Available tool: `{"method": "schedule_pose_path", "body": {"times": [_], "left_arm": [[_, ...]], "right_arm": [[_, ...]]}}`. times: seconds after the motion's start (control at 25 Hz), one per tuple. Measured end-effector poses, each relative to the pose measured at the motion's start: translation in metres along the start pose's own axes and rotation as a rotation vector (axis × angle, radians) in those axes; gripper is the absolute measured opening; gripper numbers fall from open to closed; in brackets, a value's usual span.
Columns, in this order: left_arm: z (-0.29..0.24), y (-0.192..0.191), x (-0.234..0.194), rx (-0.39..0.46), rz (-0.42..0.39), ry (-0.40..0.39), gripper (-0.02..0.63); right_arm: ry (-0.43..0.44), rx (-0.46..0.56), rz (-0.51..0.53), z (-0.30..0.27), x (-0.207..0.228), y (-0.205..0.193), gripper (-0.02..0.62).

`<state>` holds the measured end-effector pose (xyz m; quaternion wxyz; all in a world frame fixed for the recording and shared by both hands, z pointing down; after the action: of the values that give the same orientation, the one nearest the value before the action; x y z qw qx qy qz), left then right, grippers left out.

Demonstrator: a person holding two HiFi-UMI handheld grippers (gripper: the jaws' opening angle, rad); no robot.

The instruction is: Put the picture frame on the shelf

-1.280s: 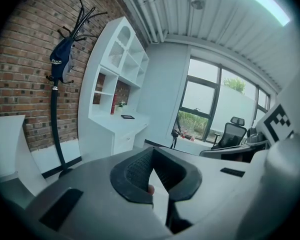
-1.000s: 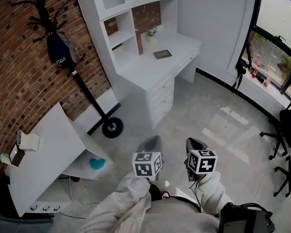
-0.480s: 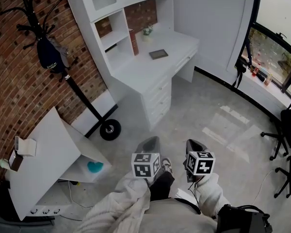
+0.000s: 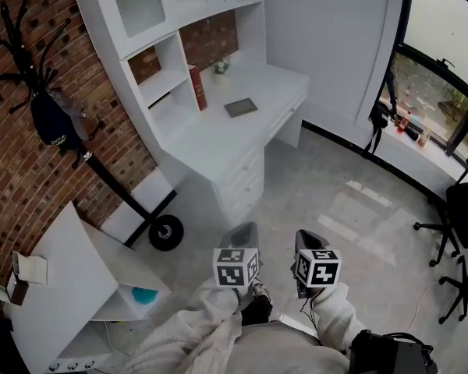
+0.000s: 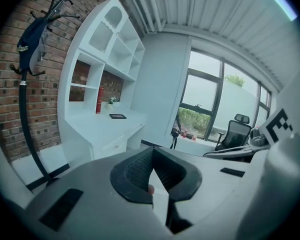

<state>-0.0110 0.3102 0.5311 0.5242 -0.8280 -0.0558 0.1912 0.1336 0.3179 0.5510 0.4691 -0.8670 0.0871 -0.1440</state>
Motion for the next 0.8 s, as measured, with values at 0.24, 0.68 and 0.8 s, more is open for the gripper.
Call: {"method": "schedule_pose_path", "body": {"times": [0.24,0.68,0.8], "left_arm": [[-0.055,0.030,-0.013,0.001,-0.004,-0.016,0.008],[-0.132,0.082,-0.062,0.026,0.022,0.008,0.008],[-0.146,0.085,-0.069,0.015,0.030,0.010,0.008]], "right_arm": [[-0.016,-0.014,-0.011,-0.047,0.023,0.034,0.025],[0.011,-0.020,0.042,-0.133,0.032,0.098,0.025],[0.012,-0.022,0.029,-0.149,0.036,0.106,0.025]]}}
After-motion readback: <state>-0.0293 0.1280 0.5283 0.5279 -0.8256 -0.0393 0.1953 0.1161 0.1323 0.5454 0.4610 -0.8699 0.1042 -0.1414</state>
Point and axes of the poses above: the fingertips, and each gripper's own axes: z backward along the fingers, x to its right, y out of its top, the point moved 1 cm from there along z, backward along the fingers
